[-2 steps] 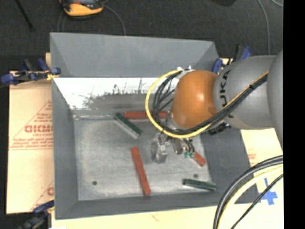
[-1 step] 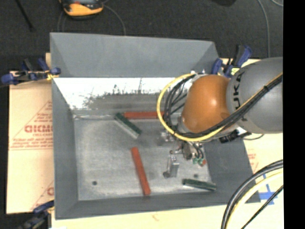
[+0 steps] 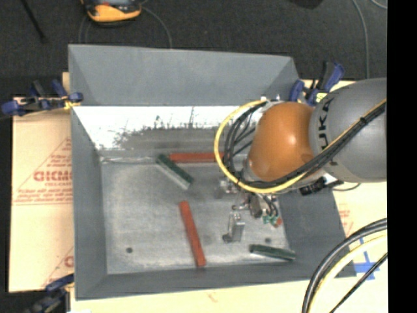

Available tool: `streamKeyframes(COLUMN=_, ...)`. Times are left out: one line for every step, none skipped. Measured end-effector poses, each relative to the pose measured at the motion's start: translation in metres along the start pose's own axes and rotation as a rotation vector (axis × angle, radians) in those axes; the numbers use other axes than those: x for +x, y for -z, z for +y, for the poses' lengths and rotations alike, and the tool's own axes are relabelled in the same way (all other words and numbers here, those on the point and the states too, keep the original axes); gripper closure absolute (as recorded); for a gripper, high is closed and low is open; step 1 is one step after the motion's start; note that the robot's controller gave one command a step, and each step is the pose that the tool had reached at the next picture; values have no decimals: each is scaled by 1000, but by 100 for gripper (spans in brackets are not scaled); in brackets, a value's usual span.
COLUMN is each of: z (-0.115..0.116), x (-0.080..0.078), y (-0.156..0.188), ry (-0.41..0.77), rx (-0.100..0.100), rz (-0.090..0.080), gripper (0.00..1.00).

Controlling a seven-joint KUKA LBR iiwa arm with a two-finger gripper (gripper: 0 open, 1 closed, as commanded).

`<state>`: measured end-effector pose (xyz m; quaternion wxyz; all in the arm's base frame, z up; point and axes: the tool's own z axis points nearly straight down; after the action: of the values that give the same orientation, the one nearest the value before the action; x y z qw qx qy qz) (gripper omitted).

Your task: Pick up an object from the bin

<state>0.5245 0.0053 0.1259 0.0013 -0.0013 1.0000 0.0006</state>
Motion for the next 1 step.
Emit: streamKeyframes(z=27, x=-2, y=26, ry=-65, rx=1, rz=2, gripper=0)
